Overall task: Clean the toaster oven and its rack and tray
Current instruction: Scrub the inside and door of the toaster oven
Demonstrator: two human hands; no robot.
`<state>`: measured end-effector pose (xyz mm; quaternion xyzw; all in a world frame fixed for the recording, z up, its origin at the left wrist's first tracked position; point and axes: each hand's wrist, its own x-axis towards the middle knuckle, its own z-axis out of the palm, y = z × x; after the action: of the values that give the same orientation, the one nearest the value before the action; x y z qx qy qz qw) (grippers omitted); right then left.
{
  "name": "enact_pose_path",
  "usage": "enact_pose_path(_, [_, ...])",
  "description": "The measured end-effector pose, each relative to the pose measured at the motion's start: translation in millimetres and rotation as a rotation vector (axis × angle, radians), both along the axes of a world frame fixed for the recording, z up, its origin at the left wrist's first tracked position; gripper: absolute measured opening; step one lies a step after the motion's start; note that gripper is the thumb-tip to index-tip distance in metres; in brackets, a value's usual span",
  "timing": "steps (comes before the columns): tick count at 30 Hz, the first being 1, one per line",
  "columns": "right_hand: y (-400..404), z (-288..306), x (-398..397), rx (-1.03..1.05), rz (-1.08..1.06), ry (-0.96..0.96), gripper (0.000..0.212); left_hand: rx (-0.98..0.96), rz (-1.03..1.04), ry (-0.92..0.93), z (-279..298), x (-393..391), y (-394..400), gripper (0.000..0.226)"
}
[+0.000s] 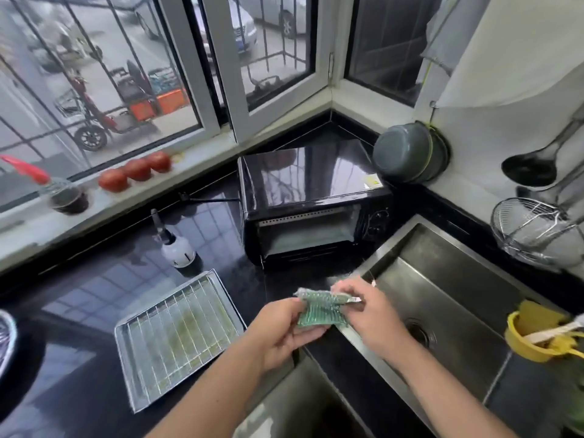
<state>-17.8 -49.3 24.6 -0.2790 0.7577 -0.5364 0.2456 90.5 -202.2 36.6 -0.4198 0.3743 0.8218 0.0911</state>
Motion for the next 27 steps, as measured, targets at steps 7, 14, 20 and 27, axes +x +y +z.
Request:
enact_pose_path(7, [-26,-3,11,0.367,0.359,0.513,0.043,-0.043,-0.011,0.026,-16,8,-41,0.019])
enact_pose_path(14, [-56,-15,12,0.284,0.044,0.455,0.027,-0.13,0.021,0.053,-41,-10,-50,0.021])
enact_pose_path(20, [-92,-25,-38,0.525,-0.11,0.499,0.023,-0.263,0.056,-0.035,-56,-26,-49,0.016])
enact_pose_path(27, [-140,-59,-88,0.478,-0.188,0.647,0.047,-1.189,-0.268,-0.252,-94,-61,-67,0.021])
